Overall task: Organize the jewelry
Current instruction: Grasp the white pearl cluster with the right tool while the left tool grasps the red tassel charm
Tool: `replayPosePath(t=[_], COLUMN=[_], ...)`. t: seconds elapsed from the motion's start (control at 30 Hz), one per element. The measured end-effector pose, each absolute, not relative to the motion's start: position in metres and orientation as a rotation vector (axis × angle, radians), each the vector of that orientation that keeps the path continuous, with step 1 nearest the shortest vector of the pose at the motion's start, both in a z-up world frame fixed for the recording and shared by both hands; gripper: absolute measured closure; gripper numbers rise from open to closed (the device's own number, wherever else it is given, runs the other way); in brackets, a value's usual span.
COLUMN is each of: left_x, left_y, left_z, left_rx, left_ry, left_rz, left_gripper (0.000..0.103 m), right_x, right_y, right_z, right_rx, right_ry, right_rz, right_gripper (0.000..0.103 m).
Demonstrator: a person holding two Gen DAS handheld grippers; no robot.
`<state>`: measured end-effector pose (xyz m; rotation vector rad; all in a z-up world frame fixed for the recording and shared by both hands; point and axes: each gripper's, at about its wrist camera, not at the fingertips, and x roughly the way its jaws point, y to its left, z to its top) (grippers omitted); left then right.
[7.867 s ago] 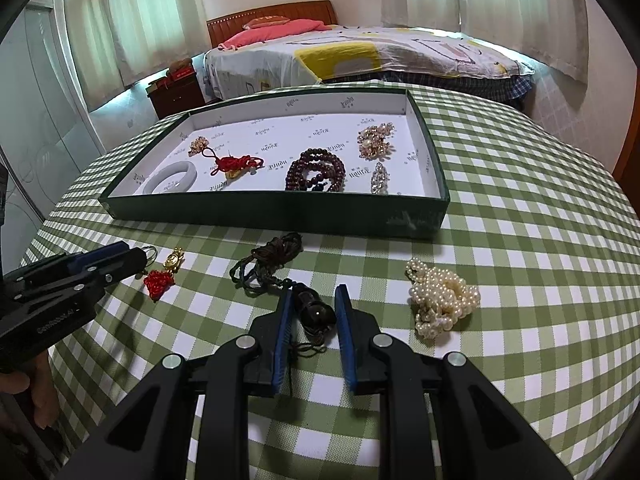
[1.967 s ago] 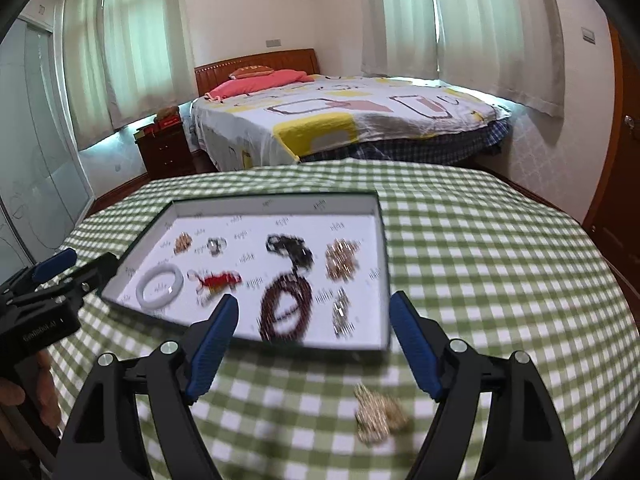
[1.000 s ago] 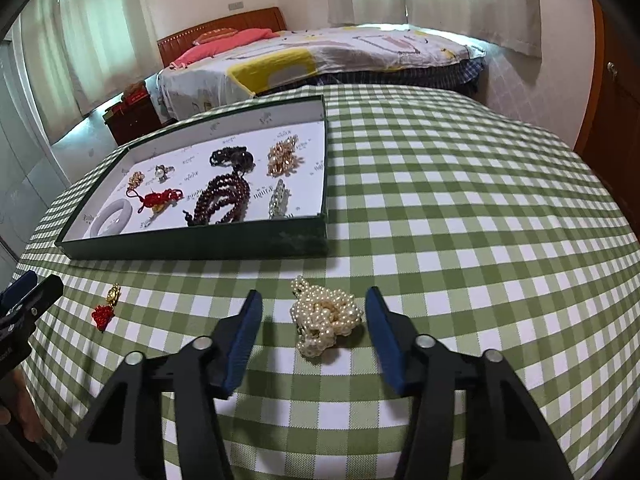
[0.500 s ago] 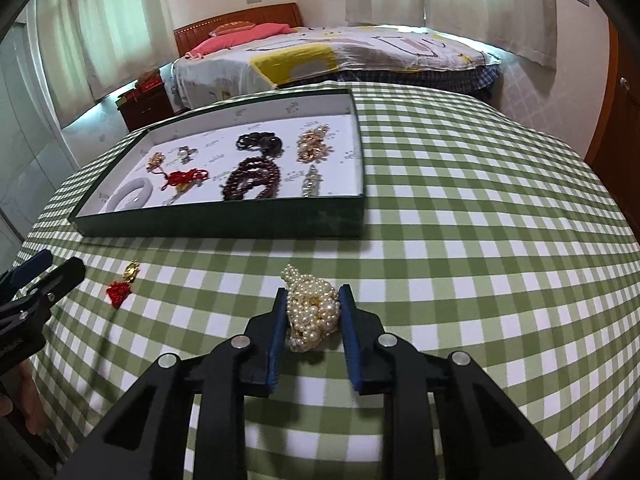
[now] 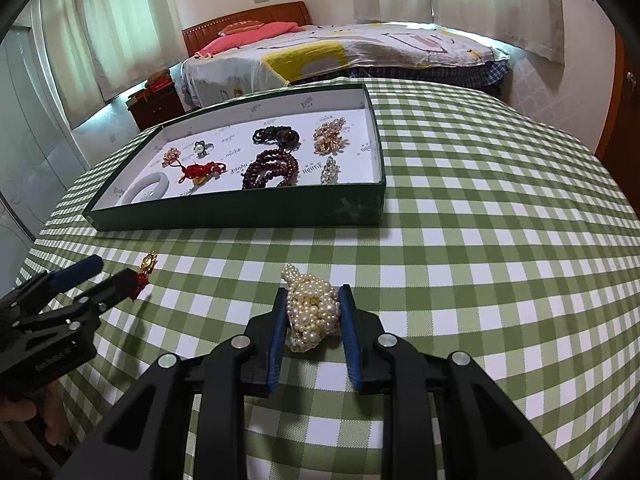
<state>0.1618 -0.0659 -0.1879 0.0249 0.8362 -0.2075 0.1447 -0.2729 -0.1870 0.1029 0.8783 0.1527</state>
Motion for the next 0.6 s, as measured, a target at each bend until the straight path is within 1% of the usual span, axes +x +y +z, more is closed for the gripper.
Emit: replayPosePath(t=[0.07,0.1,0.17,0.23,0.3,0.4,0.47,0.6], left_x=[0.1632,0.1639,0.1645,0.1639,0.1633,0.1629,0.1634,0.1630], left_y=[-0.0676,-0.0683,-0.0689,-0.0699,-0.0704,-0.0702,-0.0705,-0.0695], left_z=[-0.1904,-0.1920,-0.1937,-0.1937,-0.1939,-0.1939,-0.1933,-0.1931], left_rx=[0.023,0.021,0.016,0.019,0.022,0.019,0.020,0.010], left_ry=[0.852,0.860,0.869,0.868,0.868,0.867,0.868,0.868], left_rz=[-0.216,-0.219,-0.226,-0.228,-0.228,-0.230,-0.236,-0.249], left_gripper=[0.045,0.046,0.051,0.053,0.058,0.070,0.081,0.088], right_x=[0.1446,0.1447,0.1453,0.1452,0.1452,0.1454,0.1454,0.1452], right_y=[-0.2739,-0.2742,-0.2743,-0.2744,-0.2743,-0.2746,-0.2750,-0.2743], right_z=[-0.1869,-0.1870,-0.1866,-0.1866,-0.1867,-0.1860,-0.1861,-0.1861], right_rx=[0.105,0.106,0.106,0.106,0.105,0.103,0.103,0.100], right_ry=[0.878,0.877,0.877,0.876,0.876,0.876,0.876,0.875], right_rz=[0.154,0.154,0.154,0.154,0.154,0.154,0.154,0.155], right_gripper=[0.077,0.077,0.077,0.077,0.077,0.077,0.077,0.077])
